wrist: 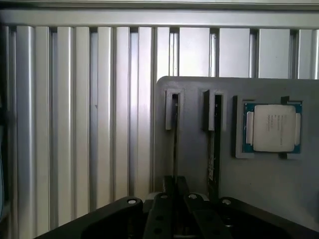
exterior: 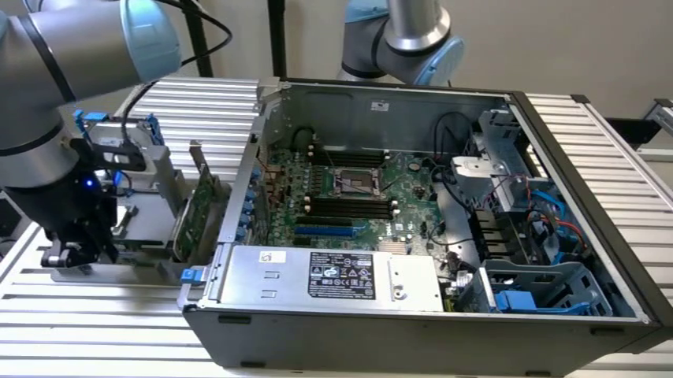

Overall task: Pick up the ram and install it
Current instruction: 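Pick up the ram and move it above insertion slot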

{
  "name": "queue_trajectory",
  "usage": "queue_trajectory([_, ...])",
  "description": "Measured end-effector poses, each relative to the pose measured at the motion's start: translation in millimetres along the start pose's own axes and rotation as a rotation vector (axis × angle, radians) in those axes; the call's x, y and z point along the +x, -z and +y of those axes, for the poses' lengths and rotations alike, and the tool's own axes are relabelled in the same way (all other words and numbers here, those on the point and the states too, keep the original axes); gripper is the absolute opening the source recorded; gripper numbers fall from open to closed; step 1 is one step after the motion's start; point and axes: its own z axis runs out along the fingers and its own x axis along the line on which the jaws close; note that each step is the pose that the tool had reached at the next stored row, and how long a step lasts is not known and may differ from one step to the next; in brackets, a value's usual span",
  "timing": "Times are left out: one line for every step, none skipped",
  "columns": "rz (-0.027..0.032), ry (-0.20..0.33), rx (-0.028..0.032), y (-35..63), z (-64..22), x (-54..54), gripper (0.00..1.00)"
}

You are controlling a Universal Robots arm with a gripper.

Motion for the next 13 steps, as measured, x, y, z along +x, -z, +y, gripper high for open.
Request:
queue_trajectory([-0.0001,0.000,0.0000,4.4,0.1,0.0,0.00])
queue_trajectory([-0.0001,0.000,0.0001,9.0,0.3,0.0,0.00])
queue_trajectory([0.0000,0.000,0.0000,13.7,0.5,0.1,0.00])
queue_trajectory([-0.0001,0.000,0.0001,18.1,0.6,0.1,0.00])
queue_trajectory([-0.0001,0.000,0.0001,22.6,0.8,0.1,0.00])
queue_trajectory([-0.0001,0.000,0.0000,27.2,0.8,0.1,0.00])
queue_trajectory([-0.0004,0.001,0.0001,31.5,0.6,0.2,0.00])
queue_trajectory([-0.0009,0.001,0.0001,36.0,0.1,0.2,0.00])
queue_trajectory([-0.0012,0.001,0.0001,39.9,-0.3,0.2,0.00])
queue_trajectory([-0.0016,0.002,0.0001,44.0,-1.0,0.1,0.00])
queue_trajectory([-0.0018,0.002,0.0000,48.3,-2.1,0.2,0.00])
queue_trajectory([-0.0023,0.003,0.0000,52.1,-3.1,0.2,0.00])
queue_trajectory([-0.0026,0.003,0.0000,55.8,-4.2,0.2,0.00])
